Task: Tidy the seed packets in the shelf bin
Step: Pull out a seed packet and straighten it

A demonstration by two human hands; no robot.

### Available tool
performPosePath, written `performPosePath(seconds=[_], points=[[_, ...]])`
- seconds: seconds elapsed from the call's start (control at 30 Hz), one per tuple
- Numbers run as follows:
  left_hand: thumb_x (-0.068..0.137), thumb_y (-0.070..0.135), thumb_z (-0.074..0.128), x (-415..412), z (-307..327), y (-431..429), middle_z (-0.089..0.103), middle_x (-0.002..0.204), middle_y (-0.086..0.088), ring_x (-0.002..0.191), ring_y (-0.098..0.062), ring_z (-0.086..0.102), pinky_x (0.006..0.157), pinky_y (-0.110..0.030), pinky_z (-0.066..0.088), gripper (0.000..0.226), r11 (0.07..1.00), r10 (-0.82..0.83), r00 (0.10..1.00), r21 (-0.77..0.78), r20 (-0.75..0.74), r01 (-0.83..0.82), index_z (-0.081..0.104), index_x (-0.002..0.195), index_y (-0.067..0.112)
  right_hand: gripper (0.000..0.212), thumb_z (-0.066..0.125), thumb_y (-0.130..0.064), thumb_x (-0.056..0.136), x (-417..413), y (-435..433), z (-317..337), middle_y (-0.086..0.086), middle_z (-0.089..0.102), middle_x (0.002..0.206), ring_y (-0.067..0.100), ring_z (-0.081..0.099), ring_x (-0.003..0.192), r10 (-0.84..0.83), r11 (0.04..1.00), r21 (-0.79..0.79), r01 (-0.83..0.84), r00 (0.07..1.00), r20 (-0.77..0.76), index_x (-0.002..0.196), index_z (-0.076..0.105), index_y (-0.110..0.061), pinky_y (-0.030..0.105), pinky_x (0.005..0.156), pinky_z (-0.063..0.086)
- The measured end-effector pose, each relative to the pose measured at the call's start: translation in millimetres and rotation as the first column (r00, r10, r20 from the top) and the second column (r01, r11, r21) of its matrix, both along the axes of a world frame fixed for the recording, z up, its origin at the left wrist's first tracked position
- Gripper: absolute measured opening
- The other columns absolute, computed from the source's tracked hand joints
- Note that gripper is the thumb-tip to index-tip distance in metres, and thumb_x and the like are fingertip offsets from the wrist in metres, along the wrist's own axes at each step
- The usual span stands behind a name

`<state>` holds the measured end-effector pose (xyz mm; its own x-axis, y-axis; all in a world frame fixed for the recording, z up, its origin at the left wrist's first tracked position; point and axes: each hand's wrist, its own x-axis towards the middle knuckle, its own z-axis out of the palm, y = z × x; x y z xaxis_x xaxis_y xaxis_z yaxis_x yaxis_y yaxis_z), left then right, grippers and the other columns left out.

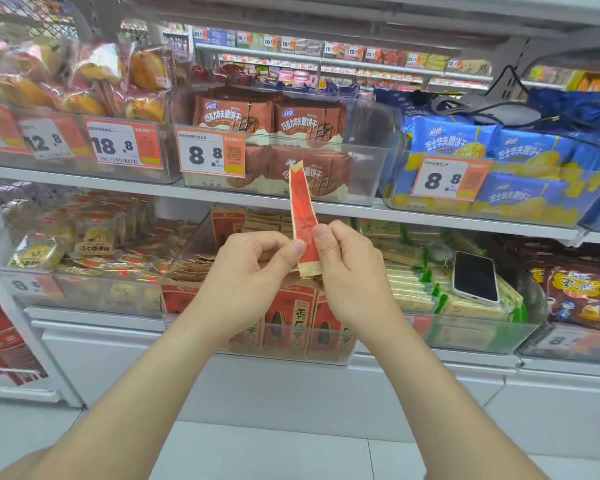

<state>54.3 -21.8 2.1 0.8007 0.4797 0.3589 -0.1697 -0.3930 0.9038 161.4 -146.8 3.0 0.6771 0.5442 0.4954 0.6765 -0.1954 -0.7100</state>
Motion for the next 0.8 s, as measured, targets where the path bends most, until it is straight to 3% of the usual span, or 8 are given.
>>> performPosePath(seconds=[0.17, 0.27, 0.37, 0.43, 0.53, 0.6, 0.63, 0.8], points=[[0.107, 0.029, 0.063, -2, 1, 1, 0.081, 0.095, -0.01, 0.099, -0.027, 0.079, 0.089, -0.033, 0.066, 0.028, 0.998, -0.028, 0.999, -0.048, -0.028, 0.027, 0.078, 0.097, 0.007, 0.045, 0.045, -0.047, 0.112, 2, 3, -2, -0.002, 0.061, 0.069, 0.03, 0.063, 0.07, 0.014, 0.999, 0.035, -0.013, 0.999, -0.053, 0.078, 0.055, -0.019, 0.058, 0.068, 0.056], [0.108, 0.023, 0.061, -3, 3, 2, 0.082, 0.099, -0.013, 0.1, -0.026, 0.08, 0.087, -0.033, 0.066, 0.019, 0.98, -0.044, 0.999, -0.195, 0.005, 0.044, 0.065, 0.106, 0.005, 0.044, 0.048, -0.052, 0.108, 4, 3, -1, 0.003, 0.072, 0.079, 0.036, 0.071, 0.081, 0.084, 0.992, 0.106, -0.063, 0.974, -0.209, 0.08, 0.065, -0.021, 0.061, 0.076, 0.061], [0.11, 0.016, 0.057, -6, 7, 3, 0.083, 0.108, -0.008, 0.105, -0.021, 0.08, 0.09, -0.036, 0.065, 0.022, 0.94, -0.085, 0.996, -0.33, 0.034, 0.091, 0.052, 0.131, 0.017, 0.021, 0.072, -0.041, 0.101, 5, -4, 3, -0.012, 0.08, 0.098, 0.02, 0.078, 0.094, 0.14, 0.985, 0.143, -0.094, 0.926, -0.352, 0.09, 0.078, -0.024, 0.056, 0.087, 0.064], [0.113, 0.014, 0.052, -4, 7, 2, 0.082, 0.114, -0.007, 0.11, -0.024, 0.079, 0.098, -0.045, 0.063, 0.026, 0.915, -0.114, 0.993, -0.386, 0.037, 0.12, 0.051, 0.138, 0.019, 0.019, 0.087, -0.042, 0.087, 1, -8, 4, -0.018, 0.078, 0.103, 0.012, 0.077, 0.093, 0.096, 0.994, 0.087, -0.073, 0.949, -0.299, 0.095, 0.076, -0.028, 0.047, 0.086, 0.065], [0.113, 0.031, 0.051, -3, 6, -2, 0.079, 0.125, -0.007, 0.117, -0.026, 0.076, 0.104, -0.051, 0.059, 0.032, 0.876, -0.168, 0.985, -0.452, 0.048, 0.171, 0.051, 0.142, 0.017, 0.039, 0.091, -0.046, 0.078, -9, -9, 3, -0.017, 0.071, 0.107, 0.004, 0.068, 0.097, -0.01, 1.0, -0.026, 0.01, 1.0, 0.001, 0.101, 0.062, -0.033, 0.032, 0.083, 0.058], [0.111, 0.03, 0.054, -1, 4, -3, 0.08, 0.123, -0.005, 0.115, -0.023, 0.077, 0.103, -0.047, 0.06, 0.033, 0.899, -0.151, 0.988, -0.412, 0.026, 0.149, 0.048, 0.142, 0.019, 0.042, 0.091, -0.036, 0.081, -12, -8, 3, -0.016, 0.067, 0.111, 0.006, 0.067, 0.099, -0.018, 1.0, 0.022, 0.015, 0.99, 0.138, 0.108, 0.059, -0.032, 0.032, 0.083, 0.057], [0.112, 0.025, 0.053, -1, 4, -2, 0.08, 0.121, -0.005, 0.113, -0.022, 0.078, 0.103, -0.047, 0.06, 0.03, 0.907, -0.122, 0.992, -0.402, 0.026, 0.122, 0.05, 0.141, 0.02, 0.043, 0.09, -0.026, 0.083, -12, -8, 4, -0.015, 0.069, 0.112, 0.007, 0.07, 0.098, -0.006, 0.998, 0.064, -0.003, 0.992, 0.13, 0.112, 0.06, -0.03, 0.034, 0.084, 0.058], [0.112, 0.017, 0.052, 0, 7, 3, 0.08, 0.122, -0.008, 0.114, -0.026, 0.077, 0.102, -0.051, 0.06, 0.026, 0.861, -0.071, 0.996, -0.501, 0.062, 0.092, 0.052, 0.139, 0.015, 0.062, 0.074, 0.011, 0.091, -7, -11, 12, -0.001, 0.078, 0.116, 0.01, 0.079, 0.094, 0.101, 0.975, 0.219, -0.025, 0.934, -0.342, 0.136, 0.055, -0.028, 0.034, 0.085, 0.066]])
